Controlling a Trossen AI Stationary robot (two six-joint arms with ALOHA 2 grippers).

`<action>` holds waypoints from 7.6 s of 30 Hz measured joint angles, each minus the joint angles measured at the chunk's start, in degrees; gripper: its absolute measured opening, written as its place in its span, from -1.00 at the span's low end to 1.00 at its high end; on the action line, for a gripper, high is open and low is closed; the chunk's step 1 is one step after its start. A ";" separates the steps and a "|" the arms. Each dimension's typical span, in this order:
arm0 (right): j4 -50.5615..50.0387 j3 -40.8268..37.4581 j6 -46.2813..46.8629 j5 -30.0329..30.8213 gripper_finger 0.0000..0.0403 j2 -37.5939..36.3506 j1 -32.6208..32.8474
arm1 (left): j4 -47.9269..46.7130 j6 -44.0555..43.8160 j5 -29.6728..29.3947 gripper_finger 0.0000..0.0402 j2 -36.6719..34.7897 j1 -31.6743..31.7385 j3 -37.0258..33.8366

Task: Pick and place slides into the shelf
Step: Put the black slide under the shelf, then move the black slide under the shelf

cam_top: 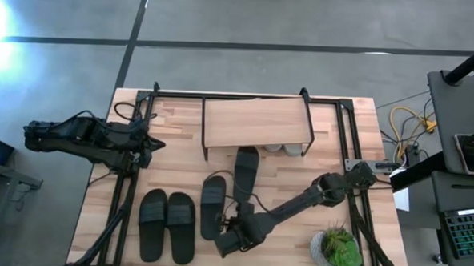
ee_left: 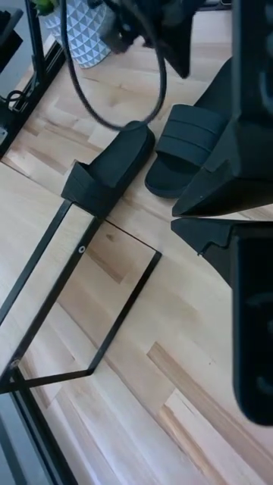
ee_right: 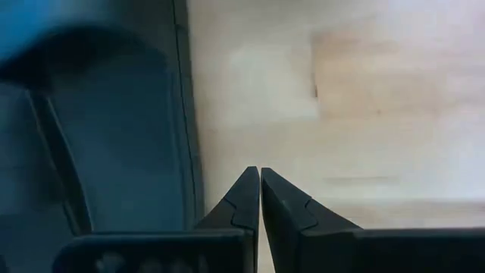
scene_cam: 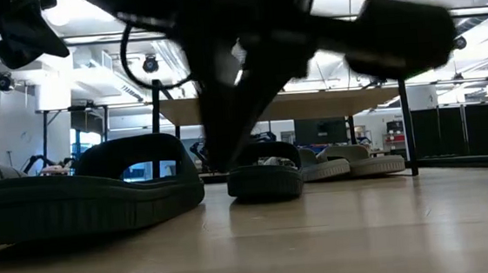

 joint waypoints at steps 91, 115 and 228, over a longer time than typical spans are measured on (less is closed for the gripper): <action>0.82 -39.94 -23.57 -0.59 -0.96 -19.14 -12.81 | -0.13 1.09 -1.66 -1.00 0.15 0.00 -0.87; 9.25 -38.24 -39.65 10.60 -0.96 -19.05 -19.48 | -0.10 0.49 -2.14 -1.00 0.90 0.00 -0.87; 17.71 10.11 -33.11 -0.45 -0.95 9.95 -4.00 | -0.42 2.71 7.36 -1.00 -8.57 0.00 -9.14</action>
